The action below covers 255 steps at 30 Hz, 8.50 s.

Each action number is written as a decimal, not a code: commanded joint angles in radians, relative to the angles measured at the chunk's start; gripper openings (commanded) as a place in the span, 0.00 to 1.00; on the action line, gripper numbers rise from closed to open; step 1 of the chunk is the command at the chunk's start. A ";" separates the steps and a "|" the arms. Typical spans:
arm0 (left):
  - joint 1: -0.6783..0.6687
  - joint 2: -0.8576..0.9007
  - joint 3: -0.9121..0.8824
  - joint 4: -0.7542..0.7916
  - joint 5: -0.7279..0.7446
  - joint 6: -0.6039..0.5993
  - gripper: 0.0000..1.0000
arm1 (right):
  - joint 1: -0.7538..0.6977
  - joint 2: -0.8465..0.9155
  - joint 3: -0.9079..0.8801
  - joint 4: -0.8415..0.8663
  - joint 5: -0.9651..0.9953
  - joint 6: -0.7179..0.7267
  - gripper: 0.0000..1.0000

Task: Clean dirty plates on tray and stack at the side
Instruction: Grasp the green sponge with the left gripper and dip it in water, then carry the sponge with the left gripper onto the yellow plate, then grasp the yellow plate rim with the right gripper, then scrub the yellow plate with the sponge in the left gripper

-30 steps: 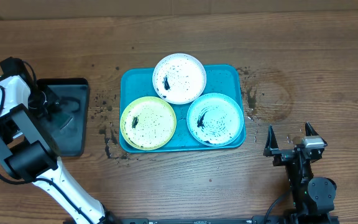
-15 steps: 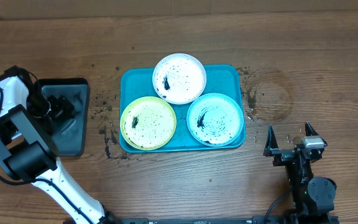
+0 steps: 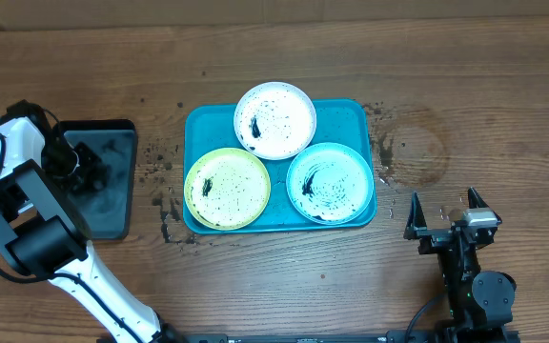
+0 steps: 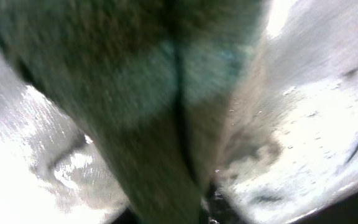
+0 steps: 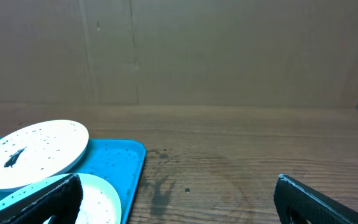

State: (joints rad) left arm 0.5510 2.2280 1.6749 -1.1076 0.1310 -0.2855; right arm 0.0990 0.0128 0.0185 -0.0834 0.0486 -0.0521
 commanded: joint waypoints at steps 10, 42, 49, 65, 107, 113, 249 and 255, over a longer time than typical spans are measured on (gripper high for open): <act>-0.003 0.022 -0.007 0.174 -0.171 0.001 0.93 | 0.000 -0.008 -0.010 0.003 -0.005 -0.001 1.00; -0.002 0.014 0.505 -0.398 -0.137 -0.011 0.04 | 0.000 -0.008 -0.010 0.003 -0.005 -0.001 1.00; -0.006 0.022 0.344 -0.256 -0.137 -0.117 0.04 | 0.000 -0.008 -0.010 0.003 -0.006 -0.001 1.00; -0.014 0.014 0.541 -0.517 -0.135 -0.104 0.04 | 0.000 -0.008 -0.010 0.002 -0.006 -0.001 1.00; -0.793 -0.090 0.131 -0.273 0.201 0.119 0.04 | 0.000 -0.008 -0.010 0.002 -0.006 -0.001 1.00; -0.799 -0.090 0.037 -0.224 0.108 0.032 0.04 | 0.000 -0.008 -0.010 0.002 -0.006 -0.001 1.00; -0.605 -0.167 0.267 -0.391 0.158 0.174 0.65 | 0.618 2.131 1.512 -0.680 -0.222 0.629 0.12; -0.606 -0.167 0.054 -0.309 0.388 0.347 0.52 | 0.618 2.131 1.512 -0.684 -0.228 0.629 0.12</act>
State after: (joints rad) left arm -0.0528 2.0579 1.8084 -1.4506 0.3679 -0.0414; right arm 0.7151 2.1349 1.5375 -0.7704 -0.1787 0.5762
